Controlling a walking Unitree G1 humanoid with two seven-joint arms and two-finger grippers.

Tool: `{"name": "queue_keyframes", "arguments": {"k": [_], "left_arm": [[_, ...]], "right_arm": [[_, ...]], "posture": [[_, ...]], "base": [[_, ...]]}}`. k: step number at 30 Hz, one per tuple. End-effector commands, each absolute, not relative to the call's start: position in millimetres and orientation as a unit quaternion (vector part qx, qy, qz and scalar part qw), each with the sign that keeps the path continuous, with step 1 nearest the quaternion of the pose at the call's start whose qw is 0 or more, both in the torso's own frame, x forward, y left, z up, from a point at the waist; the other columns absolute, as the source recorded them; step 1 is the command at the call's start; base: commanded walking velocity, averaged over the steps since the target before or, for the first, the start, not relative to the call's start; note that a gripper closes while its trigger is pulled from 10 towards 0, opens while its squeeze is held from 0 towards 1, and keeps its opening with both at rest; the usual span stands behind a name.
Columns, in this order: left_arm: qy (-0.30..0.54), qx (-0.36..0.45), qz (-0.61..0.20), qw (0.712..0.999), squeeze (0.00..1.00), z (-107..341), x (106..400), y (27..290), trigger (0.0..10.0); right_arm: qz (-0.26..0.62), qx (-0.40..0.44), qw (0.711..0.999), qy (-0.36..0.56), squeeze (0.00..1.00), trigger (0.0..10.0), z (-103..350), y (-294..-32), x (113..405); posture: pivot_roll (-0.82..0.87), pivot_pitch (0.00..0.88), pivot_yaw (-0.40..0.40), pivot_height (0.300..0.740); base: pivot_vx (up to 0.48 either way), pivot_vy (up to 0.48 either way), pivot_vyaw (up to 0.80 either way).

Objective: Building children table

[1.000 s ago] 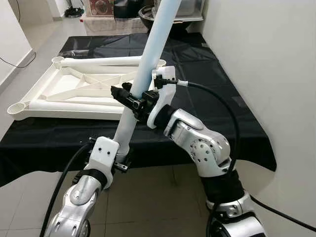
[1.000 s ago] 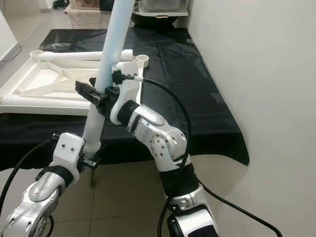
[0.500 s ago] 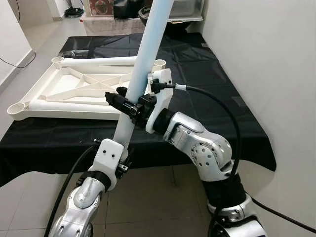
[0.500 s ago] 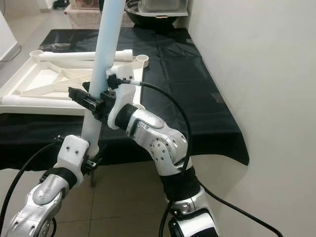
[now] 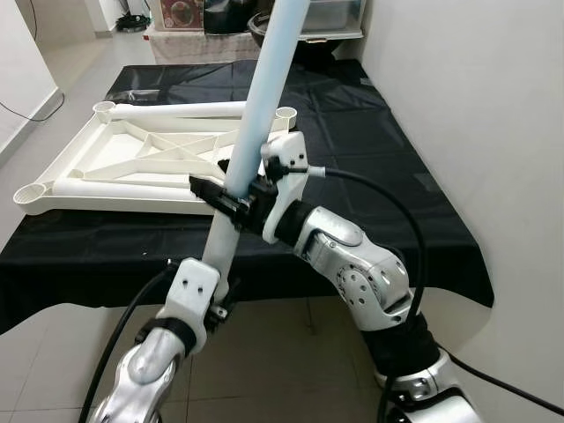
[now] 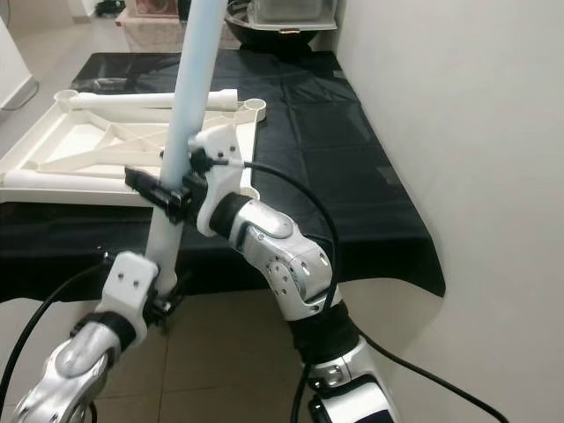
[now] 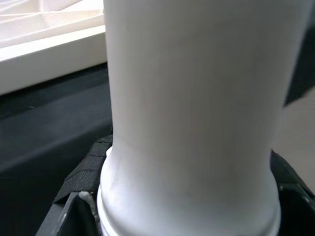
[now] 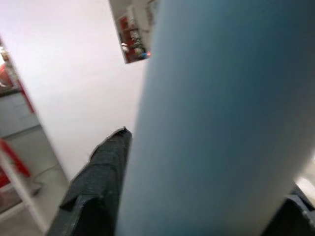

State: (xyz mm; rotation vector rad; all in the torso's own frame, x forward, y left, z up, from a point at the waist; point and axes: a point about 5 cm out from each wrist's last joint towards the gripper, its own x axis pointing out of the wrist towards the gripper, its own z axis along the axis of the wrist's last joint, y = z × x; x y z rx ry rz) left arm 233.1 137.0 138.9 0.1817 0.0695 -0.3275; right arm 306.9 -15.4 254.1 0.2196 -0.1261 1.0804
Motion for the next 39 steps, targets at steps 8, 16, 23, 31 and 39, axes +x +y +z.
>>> {"name": "queue_keyframes", "arguments": {"k": [8,16,23,31,39], "left_arm": [[0.031,0.038,-0.226,0.973,0.0,147,210,138,10.0],[0.063,0.012,-0.275,0.959,0.0,139,195,134,10.0],[0.084,-0.012,-0.305,0.949,0.0,133,186,128,10.0],[0.087,-0.012,-0.316,0.945,0.0,133,187,128,10.0],[0.089,-0.018,-0.322,0.942,0.0,133,185,127,10.0]], "right_arm": [[0.649,0.117,0.751,-0.004,0.0,10.0,245,-28,299],[0.698,0.105,0.708,0.01,0.0,10.0,246,-32,301],[0.73,0.13,0.67,0.026,0.0,10.0,252,-35,298],[0.756,0.118,0.642,0.037,0.0,10.0,249,-33,294],[0.769,0.126,0.625,0.04,0.0,10.0,251,-29,288]], "posture": [[0.05,0.106,-0.017,0.74],[0.05,0.114,-0.019,0.74],[0.05,0.115,-0.022,0.74],[0.05,0.119,-0.023,0.74],[0.04,0.112,-0.018,0.74]], "base": [[0.0,0.0,0.0],[0.0,0.0,0.0],[0.0,0.0,0.0],[0.0,0.0,0.0],[0.0,0.0,0.0]]}}
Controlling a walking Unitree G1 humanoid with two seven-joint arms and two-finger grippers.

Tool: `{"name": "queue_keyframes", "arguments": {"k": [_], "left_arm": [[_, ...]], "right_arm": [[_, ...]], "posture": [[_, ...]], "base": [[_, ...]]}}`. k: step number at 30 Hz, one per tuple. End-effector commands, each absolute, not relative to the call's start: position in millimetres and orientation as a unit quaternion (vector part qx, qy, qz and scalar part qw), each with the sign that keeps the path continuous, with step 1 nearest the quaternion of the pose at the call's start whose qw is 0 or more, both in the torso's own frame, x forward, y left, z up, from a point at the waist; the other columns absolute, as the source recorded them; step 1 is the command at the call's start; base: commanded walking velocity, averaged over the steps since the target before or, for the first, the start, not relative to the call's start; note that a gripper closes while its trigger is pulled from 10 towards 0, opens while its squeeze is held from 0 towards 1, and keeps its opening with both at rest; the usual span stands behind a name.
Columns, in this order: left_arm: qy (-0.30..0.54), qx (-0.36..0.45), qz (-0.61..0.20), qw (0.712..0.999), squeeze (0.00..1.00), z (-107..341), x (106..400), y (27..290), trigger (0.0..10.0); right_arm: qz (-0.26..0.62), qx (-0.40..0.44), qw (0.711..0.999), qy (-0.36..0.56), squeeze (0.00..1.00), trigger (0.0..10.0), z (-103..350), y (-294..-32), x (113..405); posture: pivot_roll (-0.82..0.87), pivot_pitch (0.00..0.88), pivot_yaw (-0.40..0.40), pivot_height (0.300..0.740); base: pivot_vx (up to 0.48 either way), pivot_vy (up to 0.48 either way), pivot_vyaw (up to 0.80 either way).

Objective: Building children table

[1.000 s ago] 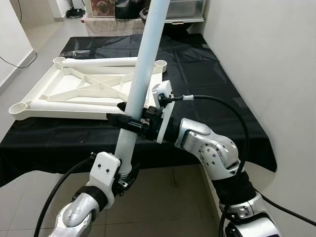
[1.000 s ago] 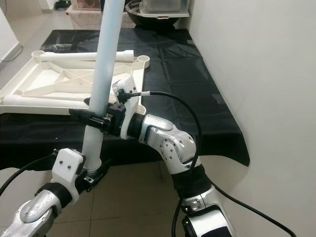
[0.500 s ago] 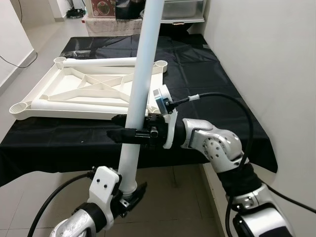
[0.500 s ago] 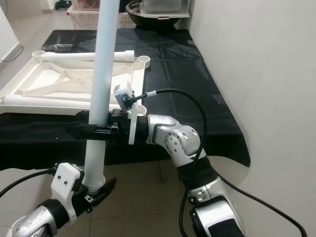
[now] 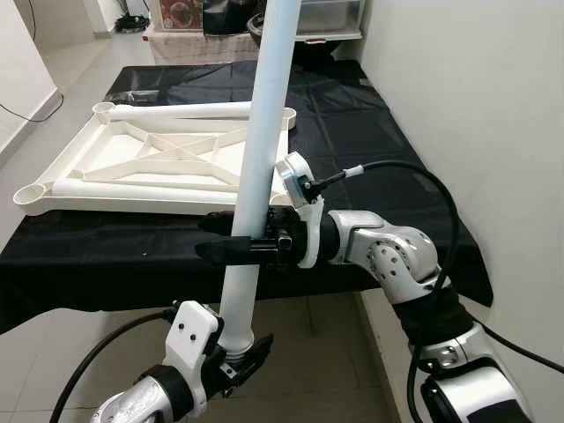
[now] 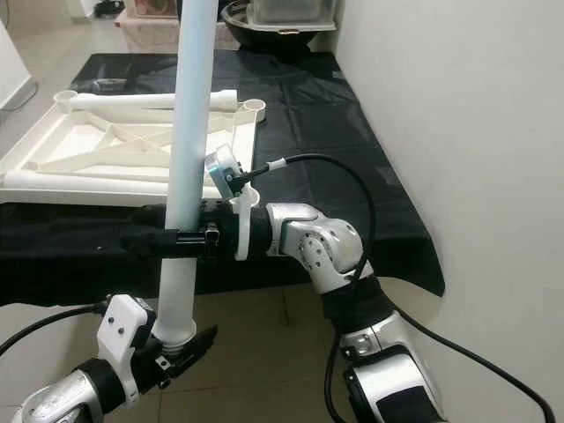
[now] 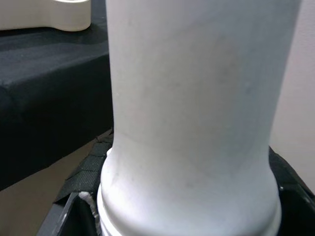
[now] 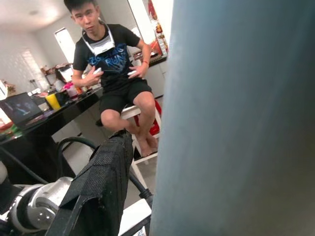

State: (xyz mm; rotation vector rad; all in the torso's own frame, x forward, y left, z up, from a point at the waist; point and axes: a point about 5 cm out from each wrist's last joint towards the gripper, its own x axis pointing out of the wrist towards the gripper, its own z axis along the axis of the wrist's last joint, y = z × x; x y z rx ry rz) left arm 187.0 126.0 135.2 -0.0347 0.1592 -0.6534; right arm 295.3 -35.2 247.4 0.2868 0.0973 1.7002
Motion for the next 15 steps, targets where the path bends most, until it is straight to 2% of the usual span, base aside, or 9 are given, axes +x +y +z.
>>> {"name": "queue_keyframes", "arguments": {"k": [1,8,9,10,11,12,14,15], "left_arm": [[0.09,-0.019,-0.323,0.942,0.0,132.5,184.0,125.7,10.0],[0.096,-0.025,-0.328,0.94,0.0,129.8,180.4,121.4,10.0],[0.096,-0.024,-0.328,0.94,0.0,129.9,180.4,121.3,10.0],[0.096,-0.024,-0.328,0.94,0.0,129.9,180.4,121.3,10.0],[0.096,-0.024,-0.328,0.94,0.0,129.7,180.7,121.4,10.0],[0.096,-0.024,-0.328,0.94,0.0,129.7,180.7,121.4,10.0],[0.096,-0.024,-0.327,0.94,0.0,129.4,181.0,121.7,10.0],[0.097,-0.024,-0.327,0.94,0.0,129.1,181.1,121.9,10.0]], "right_arm": [[0.772,0.125,0.622,0.04,0.0,10.0,249.9,-29.0,287.0],[0.78,0.125,0.612,0.04,0.0,10.0,248.7,-27.7,282.4],[0.781,0.124,0.611,0.04,0.0,8.9,248.7,-27.6,282.1],[0.781,0.124,0.611,0.04,0.0,8.9,248.7,-27.6,282.1],[0.782,0.124,0.609,0.041,0.0,3.7,248.8,-27.6,281.3],[0.782,0.124,0.609,0.041,0.0,3.7,248.8,-27.6,281.3],[0.784,0.125,0.607,0.04,0.0,1.5,249.0,-27.6,280.6],[0.785,0.125,0.606,0.04,0.0,0.0,249.0,-27.9,280.2]], "posture": [[0.05,0.111,-0.017,0.74],[0.04,0.107,-0.019,0.74],[0.04,0.107,-0.019,0.74],[0.04,0.107,-0.019,0.74],[0.04,0.107,-0.019,0.74],[0.04,0.107,-0.019,0.74],[0.04,0.107,-0.019,0.74],[0.04,0.107,-0.019,0.74]], "base": [[0.0,0.0,0.0],[0.0,0.0,0.0],[0.0,0.0,0.0],[0.0,0.0,0.0],[0.0,0.0,0.0],[0.0,0.0,0.0],[0.0,0.0,0.0],[0.0,0.0,0.0]]}}
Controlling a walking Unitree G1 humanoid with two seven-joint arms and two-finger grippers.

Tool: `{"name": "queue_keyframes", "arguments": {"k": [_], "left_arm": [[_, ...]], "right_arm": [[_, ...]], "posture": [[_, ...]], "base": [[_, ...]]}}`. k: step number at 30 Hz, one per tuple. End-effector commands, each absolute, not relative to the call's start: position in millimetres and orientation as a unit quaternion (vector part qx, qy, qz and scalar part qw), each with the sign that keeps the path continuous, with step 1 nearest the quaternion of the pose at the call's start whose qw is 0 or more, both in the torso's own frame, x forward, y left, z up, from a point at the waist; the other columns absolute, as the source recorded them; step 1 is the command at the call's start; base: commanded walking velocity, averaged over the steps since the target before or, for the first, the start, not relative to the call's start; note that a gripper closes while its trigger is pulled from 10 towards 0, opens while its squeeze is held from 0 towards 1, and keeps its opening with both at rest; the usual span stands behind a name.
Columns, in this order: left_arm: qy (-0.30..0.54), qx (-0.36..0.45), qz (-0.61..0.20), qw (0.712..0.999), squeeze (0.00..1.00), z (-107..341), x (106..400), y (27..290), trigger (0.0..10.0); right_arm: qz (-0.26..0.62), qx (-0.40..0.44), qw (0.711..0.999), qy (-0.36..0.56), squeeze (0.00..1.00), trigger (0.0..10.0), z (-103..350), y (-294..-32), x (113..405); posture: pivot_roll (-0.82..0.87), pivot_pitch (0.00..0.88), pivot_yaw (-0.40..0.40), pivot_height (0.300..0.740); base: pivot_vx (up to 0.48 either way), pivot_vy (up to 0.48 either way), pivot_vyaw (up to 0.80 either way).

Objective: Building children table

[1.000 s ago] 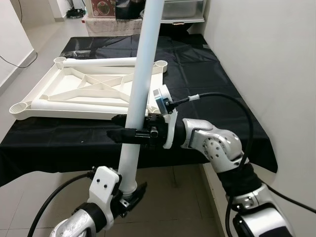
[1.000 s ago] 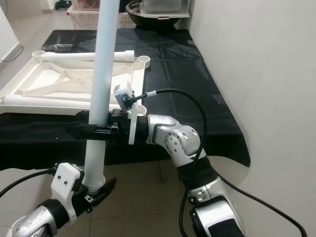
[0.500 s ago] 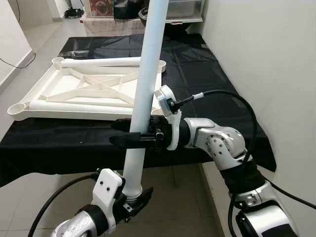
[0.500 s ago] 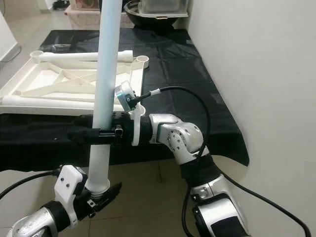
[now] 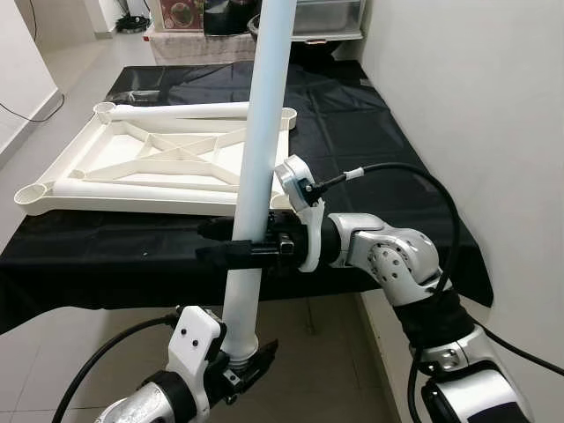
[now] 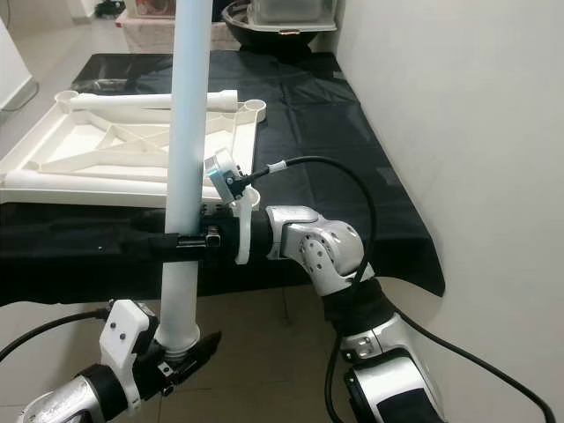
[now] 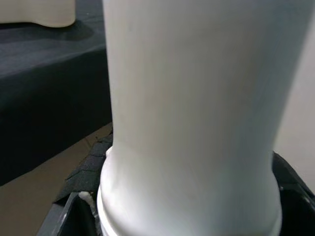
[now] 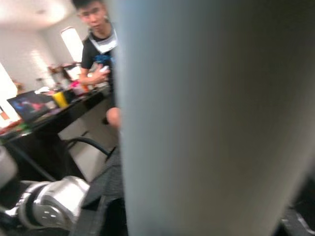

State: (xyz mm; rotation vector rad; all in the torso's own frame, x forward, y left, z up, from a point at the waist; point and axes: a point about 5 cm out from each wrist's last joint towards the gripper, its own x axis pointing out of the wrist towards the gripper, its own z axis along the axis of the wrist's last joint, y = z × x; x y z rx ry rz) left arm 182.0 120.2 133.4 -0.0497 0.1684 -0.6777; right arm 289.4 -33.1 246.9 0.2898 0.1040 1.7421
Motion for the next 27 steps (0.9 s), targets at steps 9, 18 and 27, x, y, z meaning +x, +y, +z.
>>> {"name": "queue_keyframes", "arguments": {"k": [9,18,27], "left_arm": [[0.107,-0.026,-0.321,0.941,0.0,126,181,124,10.0],[0.138,-0.029,-0.314,0.939,0.0,119,181,123,10.0],[0.142,-0.026,-0.301,0.943,1.0,116,178,129,10.0]], "right_arm": [[0.79,0.128,0.598,0.044,0.0,0.0,248,-30,276],[0.784,0.131,0.605,0.04,0.0,0.0,250,-31,279],[0.772,0.131,0.621,0.022,0.0,0.0,260,-37,289]], "posture": [[0.04,0.103,-0.019,0.74],[0.04,0.107,-0.019,0.74],[0.04,0.111,-0.019,0.74]], "base": [[0.0,0.0,0.0],[0.0,0.0,0.0],[0.0,0.0,0.0]]}}
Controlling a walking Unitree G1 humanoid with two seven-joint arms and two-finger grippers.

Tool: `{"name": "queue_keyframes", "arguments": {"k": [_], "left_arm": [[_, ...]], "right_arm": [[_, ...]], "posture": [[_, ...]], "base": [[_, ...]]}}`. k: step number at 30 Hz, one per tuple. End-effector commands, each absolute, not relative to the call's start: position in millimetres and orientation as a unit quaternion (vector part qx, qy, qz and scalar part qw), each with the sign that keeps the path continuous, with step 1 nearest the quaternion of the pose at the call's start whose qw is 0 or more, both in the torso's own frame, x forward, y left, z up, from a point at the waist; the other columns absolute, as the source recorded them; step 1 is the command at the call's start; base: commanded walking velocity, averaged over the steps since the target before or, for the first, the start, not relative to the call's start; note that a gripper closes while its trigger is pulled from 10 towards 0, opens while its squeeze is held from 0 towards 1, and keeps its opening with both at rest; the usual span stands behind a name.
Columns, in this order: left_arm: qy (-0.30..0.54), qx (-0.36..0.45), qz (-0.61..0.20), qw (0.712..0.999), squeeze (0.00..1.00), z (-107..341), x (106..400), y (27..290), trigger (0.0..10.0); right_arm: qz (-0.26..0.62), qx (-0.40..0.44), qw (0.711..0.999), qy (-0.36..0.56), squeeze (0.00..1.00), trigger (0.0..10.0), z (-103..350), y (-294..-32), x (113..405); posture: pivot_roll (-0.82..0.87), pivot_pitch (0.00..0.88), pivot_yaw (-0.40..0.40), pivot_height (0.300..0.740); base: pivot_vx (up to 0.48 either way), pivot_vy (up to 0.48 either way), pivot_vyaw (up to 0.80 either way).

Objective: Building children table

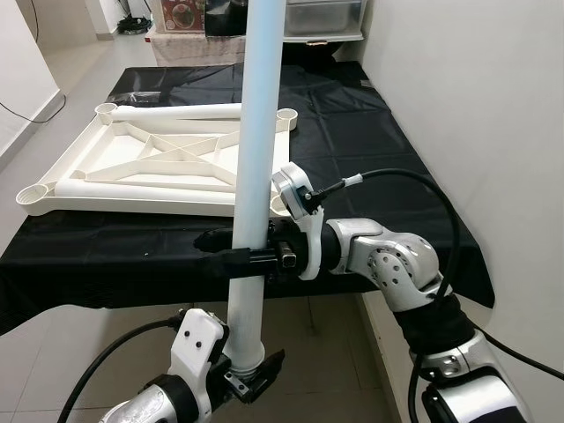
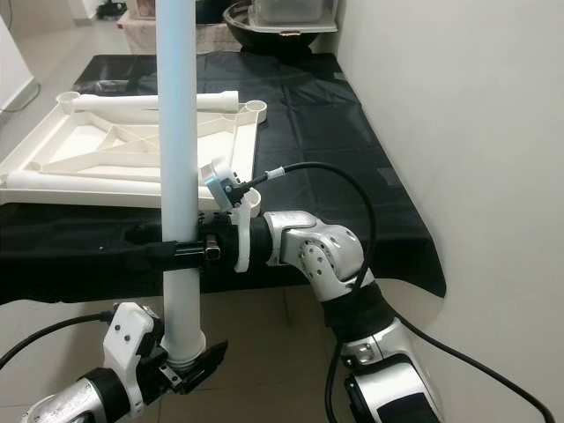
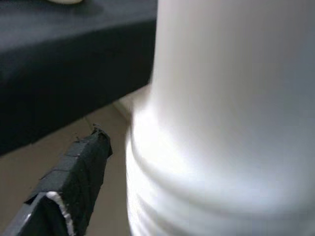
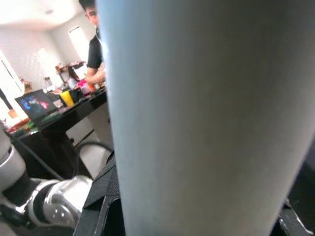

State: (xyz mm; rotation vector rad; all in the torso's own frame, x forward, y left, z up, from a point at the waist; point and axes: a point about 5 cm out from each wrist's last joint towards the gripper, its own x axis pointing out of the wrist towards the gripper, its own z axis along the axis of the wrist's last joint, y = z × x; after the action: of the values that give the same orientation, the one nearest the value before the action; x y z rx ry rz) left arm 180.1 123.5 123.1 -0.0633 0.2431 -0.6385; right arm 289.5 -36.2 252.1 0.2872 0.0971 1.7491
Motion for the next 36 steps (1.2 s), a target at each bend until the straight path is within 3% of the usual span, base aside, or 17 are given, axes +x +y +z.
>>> {"name": "queue_keyframes", "arguments": {"k": [1,3,4,6,9,11,13,16,18,19,22,23,25,26,29,30,36], "left_arm": [[0.145,-0.022,-0.299,0.943,1.0,115,178,130,10.0],[0.148,-0.02,-0.298,0.943,1.0,114,178,131,10.0],[0.151,-0.02,-0.298,0.942,0.0,113,177,132,10.0],[0.154,-0.019,-0.296,0.943,0.0,112,176,132,10.0],[0.143,-0.005,-0.265,0.953,0.0,111,177,136,10.0],[0.141,-0.004,-0.259,0.955,0.0,111,178,136,10.0],[0.108,0.014,-0.197,0.974,0.0,117,187,142,10.0],[0.097,0.015,-0.173,0.98,0.0,119,191,144,10.0],[0.073,0.012,-0.132,0.988,0.0,125,199,144,10.0],[0.073,0.012,-0.132,0.988,0.0,125,199,144,10.0],[0.06,0.008,-0.11,0.992,0.0,129,205,138,10.0],[0.056,0.007,-0.106,0.993,0.0,130,206,136,10.0],[0.053,0.007,-0.103,0.993,0.0,131,207,135,10.0],[0.048,0.006,-0.1,0.994,0.0,132,208,133,10.0],[0.043,0.007,-0.097,0.994,0.0,134,210,131,10.0],[0.037,0.01,-0.094,0.995,0.0,136,211,128,10.0],[0.029,0.005,-0.091,0.995,0.0,141,207,124,10.0]], "right_arm": [[0.77,0.13,0.625,0.017,0.0,0.0,262,-39,291],[0.768,0.129,0.627,0.015,0.0,0.0,263,-40,292],[0.762,0.128,0.635,0.009,0.0,0.0,265,-42,296],[0.752,0.127,0.647,0.002,0.0,0.0,267,-44,301],[0.687,0.12,0.716,-0.03,0.0,0.0,275,-54,327],[0.677,0.119,0.725,-0.035,0.0,0.0,276,-56,330],[0.595,0.097,0.795,-0.06,0.0,0.0,276,-63,349],[0.563,0.097,0.818,-0.069,0.0,0.0,276,-66,355],[0.476,0.079,0.871,-0.096,0.0,0.0,276,-72,367],[0.476,0.079,0.871,-0.096,0.0,0.0,276,-72,367],[0.373,0.038,0.916,-0.145,0.0,0.0,282,-76,377],[0.344,0.033,0.925,-0.157,0.0,5.0,286,-76,380],[0.323,0.031,0.931,-0.167,0.0,5.0,288,-76,383],[0.28,0.019,0.943,-0.179,0.0,10.0,293,-78,389],[0.231,0.002,0.954,-0.193,0.0,10.0,299,-81,395],[0.165,-0.022,0.963,-0.212,0.0,10.0,308,-85,402],[0.099,-0.068,0.963,-0.242,0.0,10.0,315,-81,404]], "posture": [[0.04,0.111,-0.019,0.74],[0.04,0.111,-0.019,0.74],[0.04,0.111,-0.019,0.74],[0.04,0.111,-0.019,0.74],[0.05,0.113,-0.019,0.74],[0.05,0.113,-0.019,0.74],[0.05,0.112,-0.021,0.74],[0.05,0.112,-0.021,0.74],[0.06,0.114,-0.022,0.74],[0.06,0.114,-0.022,0.74],[0.06,0.114,-0.022,0.74],[0.06,0.116,-0.022,0.74],[0.06,0.116,-0.022,0.74],[0.06,0.12,-0.024,0.74],[0.06,0.123,-0.026,0.74],[0.06,0.135,-0.032,0.74],[0.07,0.157,-0.034,0.74]], "base": [[0.0,0.0,0.0],[0.0,0.0,0.0],[0.0,0.0,0.0],[0.0,0.0,0.0],[0.0,0.0,0.0],[0.0,0.0,0.0],[0.0,0.0,0.0],[0.0,0.0,0.0],[0.0,0.0,0.0],[0.0,0.0,0.0],[0.0,0.0,0.0],[0.0,0.0,0.0],[0.0,0.0,0.0],[0.0,0.0,0.0],[0.0,0.0,0.0],[0.0,0.0,0.0],[0.0,0.0,0.0]]}}
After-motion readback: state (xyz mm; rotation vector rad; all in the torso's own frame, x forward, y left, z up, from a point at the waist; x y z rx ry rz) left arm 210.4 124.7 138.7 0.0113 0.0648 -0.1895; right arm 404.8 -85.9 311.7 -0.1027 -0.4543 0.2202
